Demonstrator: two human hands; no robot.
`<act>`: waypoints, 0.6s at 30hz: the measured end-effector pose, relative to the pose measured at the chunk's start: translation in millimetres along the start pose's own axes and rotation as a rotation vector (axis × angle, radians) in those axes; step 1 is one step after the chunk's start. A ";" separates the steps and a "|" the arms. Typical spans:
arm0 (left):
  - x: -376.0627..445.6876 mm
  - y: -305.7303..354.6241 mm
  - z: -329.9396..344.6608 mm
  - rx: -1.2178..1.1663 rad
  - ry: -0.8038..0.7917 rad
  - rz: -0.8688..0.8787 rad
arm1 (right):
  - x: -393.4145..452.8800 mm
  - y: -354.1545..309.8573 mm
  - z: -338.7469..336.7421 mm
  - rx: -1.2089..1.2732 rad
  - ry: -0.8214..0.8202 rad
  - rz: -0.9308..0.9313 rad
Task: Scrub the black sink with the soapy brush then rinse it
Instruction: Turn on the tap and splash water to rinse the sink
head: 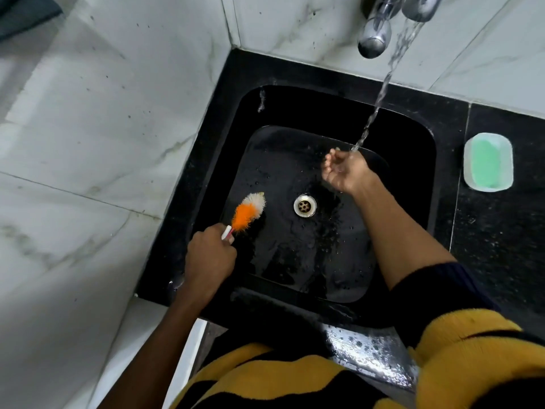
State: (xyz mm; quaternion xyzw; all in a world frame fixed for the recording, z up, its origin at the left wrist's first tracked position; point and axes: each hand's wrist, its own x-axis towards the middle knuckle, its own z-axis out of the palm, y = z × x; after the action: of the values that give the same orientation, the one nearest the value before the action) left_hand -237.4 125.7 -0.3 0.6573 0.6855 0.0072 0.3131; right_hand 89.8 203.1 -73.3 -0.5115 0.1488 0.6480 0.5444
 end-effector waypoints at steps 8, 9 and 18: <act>5.7 4.6 -5.2 0.000 0.009 0.008 | -31.1 54.9 4.7 -0.719 -0.448 0.199; 6.5 4.4 -4.5 -0.004 0.004 0.010 | -35.0 71.3 -7.0 -0.938 -0.536 0.332; 8.4 10.5 3.7 -0.022 -0.014 0.029 | -23.6 35.6 -35.8 -0.531 -0.079 0.117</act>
State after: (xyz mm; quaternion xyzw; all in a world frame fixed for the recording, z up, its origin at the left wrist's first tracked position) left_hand -225.8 133.2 -2.3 0.6637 0.6736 0.0149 0.3249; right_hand 74.4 150.2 -82.3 -0.6011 -0.0186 0.7141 0.3584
